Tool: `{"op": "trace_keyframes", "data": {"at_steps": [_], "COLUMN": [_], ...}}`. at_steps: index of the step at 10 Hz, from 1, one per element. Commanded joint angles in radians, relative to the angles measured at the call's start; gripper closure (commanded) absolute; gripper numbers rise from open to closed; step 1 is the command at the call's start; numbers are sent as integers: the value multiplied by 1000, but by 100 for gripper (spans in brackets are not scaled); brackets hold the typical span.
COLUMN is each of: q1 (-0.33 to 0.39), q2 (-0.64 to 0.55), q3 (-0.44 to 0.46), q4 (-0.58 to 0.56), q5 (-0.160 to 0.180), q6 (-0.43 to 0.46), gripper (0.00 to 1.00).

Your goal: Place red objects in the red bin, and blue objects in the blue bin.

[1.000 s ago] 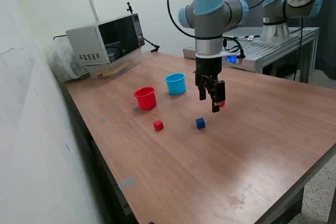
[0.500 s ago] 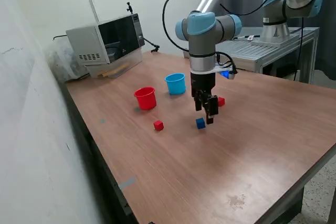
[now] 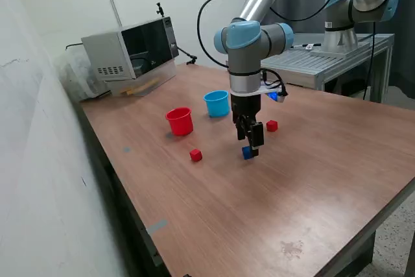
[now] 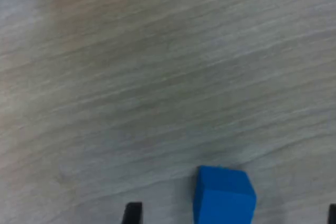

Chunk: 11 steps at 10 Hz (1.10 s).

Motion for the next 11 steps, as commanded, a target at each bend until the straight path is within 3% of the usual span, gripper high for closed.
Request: {"op": "trace_keyframes", "data": {"at_steps": [1,4,6,8,11], "q1": [-1,-10,-8,-5,-5], "q2": [4,3,-12,-148,-336], "q3": [-1,3,-6,17,161], "q4": [-1,-1,8,30,53], "q5": [-10,-10,-8,-4,-2], "q6": [-1,-68,-183,-197,-204], "gripper": [100,100,100,100,100]}}
